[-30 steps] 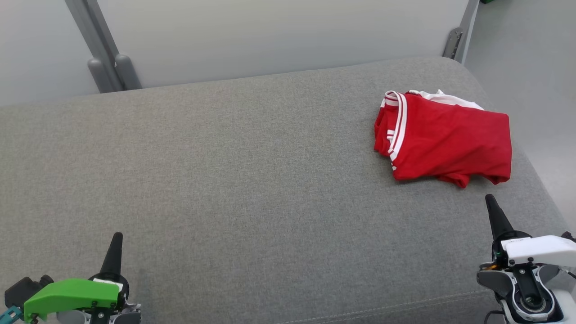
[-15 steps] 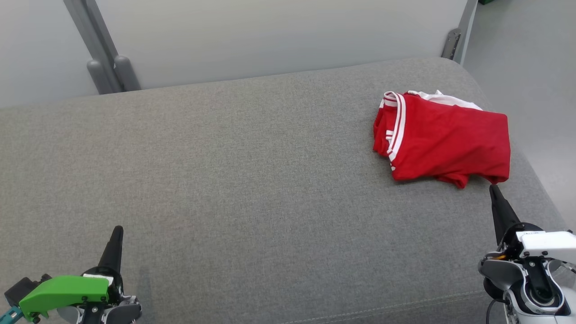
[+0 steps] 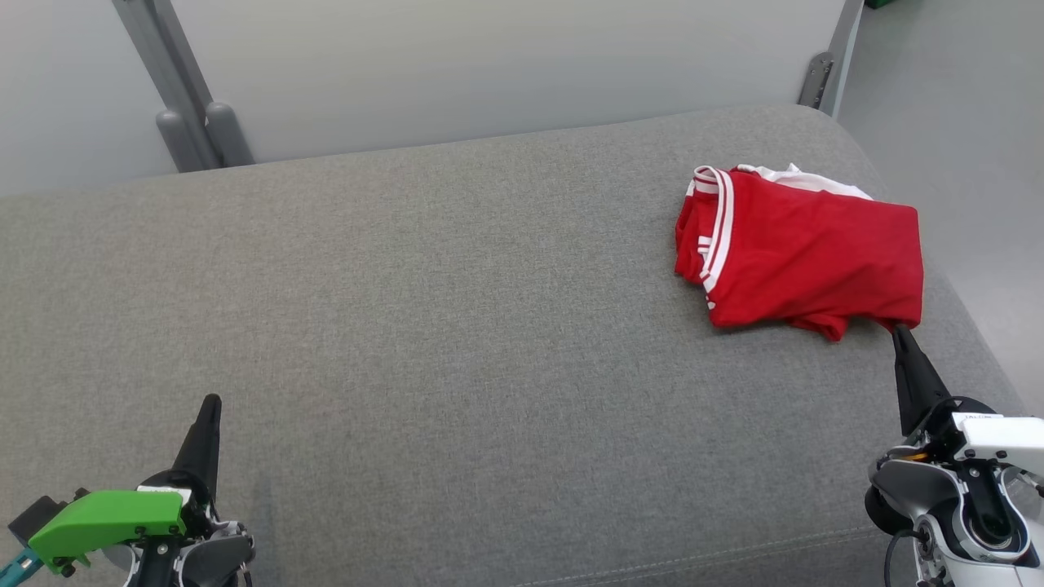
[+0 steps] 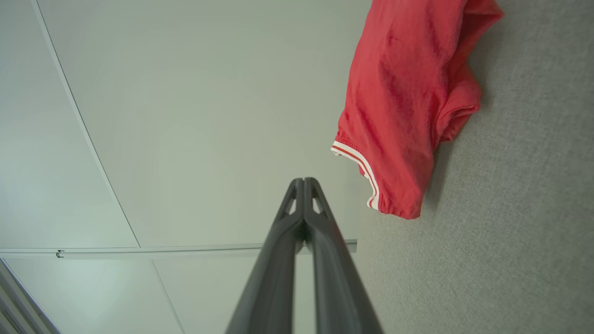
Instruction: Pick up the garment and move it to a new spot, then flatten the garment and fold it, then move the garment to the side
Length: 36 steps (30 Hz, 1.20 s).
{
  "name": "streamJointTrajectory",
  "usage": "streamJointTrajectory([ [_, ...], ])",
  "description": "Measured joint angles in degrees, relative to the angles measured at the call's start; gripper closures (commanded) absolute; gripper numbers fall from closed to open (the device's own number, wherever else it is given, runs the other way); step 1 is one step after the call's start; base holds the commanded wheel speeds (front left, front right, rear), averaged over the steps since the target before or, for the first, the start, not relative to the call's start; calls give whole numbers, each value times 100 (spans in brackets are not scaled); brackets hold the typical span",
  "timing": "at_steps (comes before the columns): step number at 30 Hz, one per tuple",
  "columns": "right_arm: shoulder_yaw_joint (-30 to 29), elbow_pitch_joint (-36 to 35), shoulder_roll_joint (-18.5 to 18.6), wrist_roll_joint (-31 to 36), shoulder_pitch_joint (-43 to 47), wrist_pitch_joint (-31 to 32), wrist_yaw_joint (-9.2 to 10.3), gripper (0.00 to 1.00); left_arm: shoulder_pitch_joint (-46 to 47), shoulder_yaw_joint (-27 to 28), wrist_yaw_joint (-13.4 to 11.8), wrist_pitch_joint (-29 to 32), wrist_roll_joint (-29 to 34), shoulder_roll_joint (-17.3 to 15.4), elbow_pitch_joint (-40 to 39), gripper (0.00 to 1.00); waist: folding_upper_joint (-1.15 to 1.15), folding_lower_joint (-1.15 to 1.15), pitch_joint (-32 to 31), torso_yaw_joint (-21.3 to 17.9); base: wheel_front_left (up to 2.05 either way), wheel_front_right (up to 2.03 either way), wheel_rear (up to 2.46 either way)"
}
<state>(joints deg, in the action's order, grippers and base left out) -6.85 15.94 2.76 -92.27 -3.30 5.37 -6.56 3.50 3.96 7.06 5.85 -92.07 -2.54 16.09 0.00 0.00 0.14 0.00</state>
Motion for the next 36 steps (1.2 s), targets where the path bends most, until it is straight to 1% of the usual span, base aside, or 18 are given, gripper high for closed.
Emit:
streamJointTrajectory([
  [36,-9,0,-2,0,-1,8,-15,100,2,10,0,15,0,4,2,100,0,0,1,0,0,0,0],
])
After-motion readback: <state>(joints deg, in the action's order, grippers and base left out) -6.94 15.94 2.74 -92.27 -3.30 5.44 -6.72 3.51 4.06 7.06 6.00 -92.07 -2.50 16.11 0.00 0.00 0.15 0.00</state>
